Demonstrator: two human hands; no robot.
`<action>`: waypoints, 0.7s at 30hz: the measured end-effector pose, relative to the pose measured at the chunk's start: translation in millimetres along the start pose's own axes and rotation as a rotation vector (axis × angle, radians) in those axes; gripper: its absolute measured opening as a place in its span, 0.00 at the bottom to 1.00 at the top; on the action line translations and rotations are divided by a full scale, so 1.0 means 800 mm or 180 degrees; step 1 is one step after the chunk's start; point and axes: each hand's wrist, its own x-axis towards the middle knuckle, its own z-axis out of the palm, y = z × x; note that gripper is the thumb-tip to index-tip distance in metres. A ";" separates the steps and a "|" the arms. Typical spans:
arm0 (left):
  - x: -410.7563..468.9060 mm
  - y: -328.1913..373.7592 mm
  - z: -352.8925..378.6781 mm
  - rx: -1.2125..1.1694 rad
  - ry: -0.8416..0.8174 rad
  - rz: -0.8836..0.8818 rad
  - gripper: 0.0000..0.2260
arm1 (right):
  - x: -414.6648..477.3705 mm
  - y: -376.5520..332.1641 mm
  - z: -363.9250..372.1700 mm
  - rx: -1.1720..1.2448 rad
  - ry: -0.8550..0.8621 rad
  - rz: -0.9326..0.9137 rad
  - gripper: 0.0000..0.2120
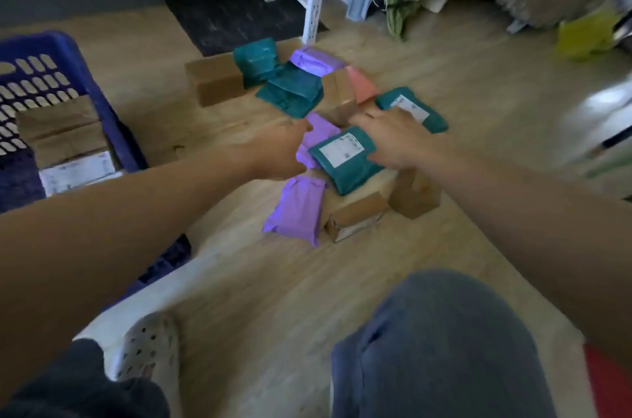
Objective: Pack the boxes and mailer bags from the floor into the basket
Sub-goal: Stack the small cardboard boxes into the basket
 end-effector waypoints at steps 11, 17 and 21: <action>0.083 0.038 0.166 0.0050 -0.0574 -0.0281 0.33 | -0.012 0.103 0.172 0.0840 -0.0508 0.0150 0.35; 0.121 0.039 0.234 -0.0013 -0.0797 -0.0539 0.35 | 0.003 0.119 0.241 0.1105 -0.0702 0.0056 0.39; 0.142 0.039 0.269 0.0009 -0.0905 -0.0600 0.39 | 0.021 0.119 0.271 0.0986 -0.0709 -0.0115 0.41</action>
